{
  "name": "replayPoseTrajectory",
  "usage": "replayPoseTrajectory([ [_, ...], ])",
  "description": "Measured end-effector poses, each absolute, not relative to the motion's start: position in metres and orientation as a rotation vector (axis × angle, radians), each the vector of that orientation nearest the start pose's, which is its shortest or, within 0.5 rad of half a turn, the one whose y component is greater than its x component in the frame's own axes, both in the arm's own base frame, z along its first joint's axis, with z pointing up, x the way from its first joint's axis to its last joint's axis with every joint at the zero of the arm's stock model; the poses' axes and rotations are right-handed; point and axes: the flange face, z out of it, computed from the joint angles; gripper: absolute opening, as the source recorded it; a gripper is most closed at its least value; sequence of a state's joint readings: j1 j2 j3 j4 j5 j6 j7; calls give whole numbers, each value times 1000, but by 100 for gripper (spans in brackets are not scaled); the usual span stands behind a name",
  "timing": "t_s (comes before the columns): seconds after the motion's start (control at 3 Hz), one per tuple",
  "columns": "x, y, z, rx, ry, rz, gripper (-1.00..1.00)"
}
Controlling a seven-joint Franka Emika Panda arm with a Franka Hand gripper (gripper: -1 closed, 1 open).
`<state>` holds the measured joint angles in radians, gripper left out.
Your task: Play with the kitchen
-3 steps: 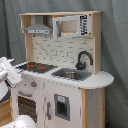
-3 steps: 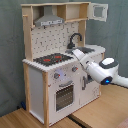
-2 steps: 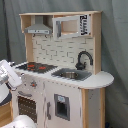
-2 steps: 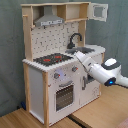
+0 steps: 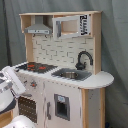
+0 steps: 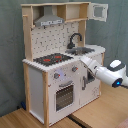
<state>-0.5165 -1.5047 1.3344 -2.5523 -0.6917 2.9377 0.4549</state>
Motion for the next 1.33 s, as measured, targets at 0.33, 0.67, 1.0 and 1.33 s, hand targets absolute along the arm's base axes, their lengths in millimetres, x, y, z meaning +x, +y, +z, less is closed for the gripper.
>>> replayPoseTrajectory([
  [0.33, 262, 361, 377, 1192, 1027, 1162, 100],
  [0.67, 261, 339, 349, 1232, 1064, 1134, 100],
  [1.0, 262, 338, 338, 1308, 1039, 1185, 100],
  [1.33, 265, 338, 336, 1382, 993, 1261, 100],
])
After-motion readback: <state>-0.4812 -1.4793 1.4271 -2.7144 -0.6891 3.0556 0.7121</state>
